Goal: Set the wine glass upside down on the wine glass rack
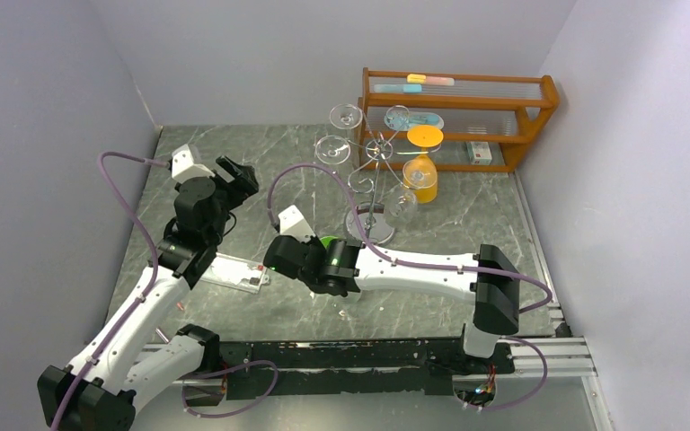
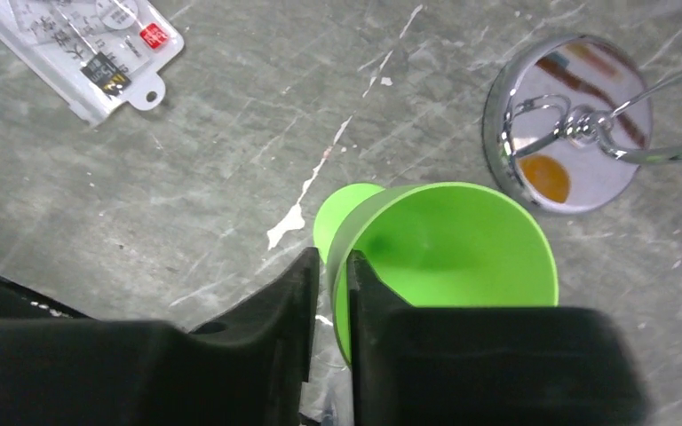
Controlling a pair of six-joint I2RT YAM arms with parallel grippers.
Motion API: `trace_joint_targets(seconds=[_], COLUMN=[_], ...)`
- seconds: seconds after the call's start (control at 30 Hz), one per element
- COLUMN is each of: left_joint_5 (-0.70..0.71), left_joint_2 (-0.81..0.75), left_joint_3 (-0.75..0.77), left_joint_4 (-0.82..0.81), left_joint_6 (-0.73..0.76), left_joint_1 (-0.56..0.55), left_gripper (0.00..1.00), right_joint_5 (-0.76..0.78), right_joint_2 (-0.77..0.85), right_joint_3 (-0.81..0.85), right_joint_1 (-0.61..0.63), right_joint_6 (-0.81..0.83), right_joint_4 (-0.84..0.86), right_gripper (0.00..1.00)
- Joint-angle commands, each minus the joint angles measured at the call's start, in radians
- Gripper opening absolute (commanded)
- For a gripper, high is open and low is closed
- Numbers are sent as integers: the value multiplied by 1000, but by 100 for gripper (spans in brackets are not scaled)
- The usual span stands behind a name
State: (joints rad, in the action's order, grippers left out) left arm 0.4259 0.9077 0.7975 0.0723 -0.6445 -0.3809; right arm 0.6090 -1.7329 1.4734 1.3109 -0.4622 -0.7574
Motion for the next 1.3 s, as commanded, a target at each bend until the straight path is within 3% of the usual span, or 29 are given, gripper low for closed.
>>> trace_joint_targets(seconds=[0.0,0.1,0.23,0.6,0.7,1.0,1.1,1.27], left_joint_5=[17,48,65,73,42,-93,-110,-250], left_joint_2=[-1,-19,-70,-263,-315,-404,-394,-383], left_joint_3=[-4,-10,-39,-9,10,99,134,103], left_joint_4=[-16,0,-24,107,114,150,176,42], left_joint_6=[-9,-46,-86,-288,-245,-339,-374,-479], left_joint_1=[7,7,7,7,7,7,7,7], left_gripper=[85,82,81,85,85,85,85,86], right_joint_5=[50,70,52,-169,-190,-233,-233,-287], right_joint_2=[-5,25,94,280,309,308,297,287], right_joint_3=[10,-8,-52,-298,-355,-475,-488,-482], right_joint_1=[4,6,7,6,7,7,7,8], right_joint_6=[-7,29,135,477,511,551,541,502], right_joint_4=[25,105,284,1100,1286,1865,1975,2031], right_gripper=[13,0,0,0,0,0,0,0])
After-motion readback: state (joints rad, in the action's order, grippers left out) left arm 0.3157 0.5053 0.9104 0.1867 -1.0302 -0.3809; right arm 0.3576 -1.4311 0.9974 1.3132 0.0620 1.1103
